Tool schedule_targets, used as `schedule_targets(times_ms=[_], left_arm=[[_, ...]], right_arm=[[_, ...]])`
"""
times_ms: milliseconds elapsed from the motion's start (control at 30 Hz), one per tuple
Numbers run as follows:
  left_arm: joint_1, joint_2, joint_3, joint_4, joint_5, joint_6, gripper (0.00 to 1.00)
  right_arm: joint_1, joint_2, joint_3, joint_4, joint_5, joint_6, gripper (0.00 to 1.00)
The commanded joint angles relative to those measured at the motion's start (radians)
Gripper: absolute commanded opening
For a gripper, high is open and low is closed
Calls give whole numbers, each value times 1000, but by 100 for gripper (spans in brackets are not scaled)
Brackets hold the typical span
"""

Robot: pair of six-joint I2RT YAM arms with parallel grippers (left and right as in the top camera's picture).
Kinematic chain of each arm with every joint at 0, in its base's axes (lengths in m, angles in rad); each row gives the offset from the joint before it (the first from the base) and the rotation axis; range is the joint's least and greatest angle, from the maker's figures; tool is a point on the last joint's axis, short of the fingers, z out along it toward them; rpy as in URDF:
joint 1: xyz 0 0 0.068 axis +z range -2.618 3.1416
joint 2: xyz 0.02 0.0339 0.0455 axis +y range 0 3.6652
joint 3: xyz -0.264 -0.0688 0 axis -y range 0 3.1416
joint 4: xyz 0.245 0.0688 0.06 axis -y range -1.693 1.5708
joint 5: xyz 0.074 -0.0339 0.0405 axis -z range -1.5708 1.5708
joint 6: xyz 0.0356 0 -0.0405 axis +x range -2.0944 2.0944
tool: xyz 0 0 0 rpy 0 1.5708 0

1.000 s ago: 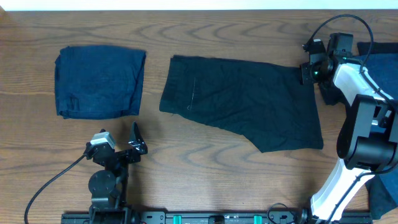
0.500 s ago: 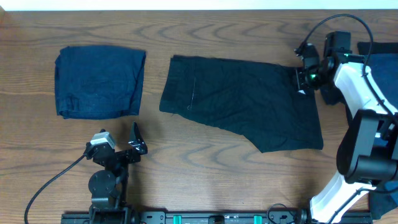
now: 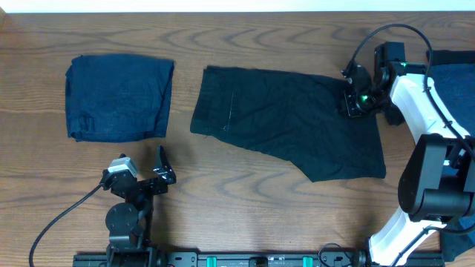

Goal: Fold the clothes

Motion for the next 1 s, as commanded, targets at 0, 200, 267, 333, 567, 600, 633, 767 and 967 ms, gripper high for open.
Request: schedule_targets(times_ms=[0,200,267,333,567,600,633,767,967], left_arm=[[-4,-7,-20,-37,-16,13,98],[-4,-7,-20,-37,-16,13,98],[-4,-7,-20,-37,-16,13,98],[-4,-7,-20,-37,-16,13,98],[-4,-7,-20,-37,-16,13,98],[-4,-7,-20,-37,-16,13,98],[-4,-7,-20,-37,-15,12,98],[-4,-7,-20,-2,38,13,98],[-4,27,108,-1,277,13,98]], right_arm=[[24,-11,-1,-34,17,134,1],[65,-11,-6,-88,29,137,1],[75,-11,-12,-79,29,137,1],[79,-11,-19,-67,29,137,1],[80,-11,-51,-29,29,137,1],[80,-11,-59,-22,29,137,1],[80,-11,-68,-11,29,137,1],[79,-11,-89,14,29,137,1],[80,-11,-90,18,29,137,1]])
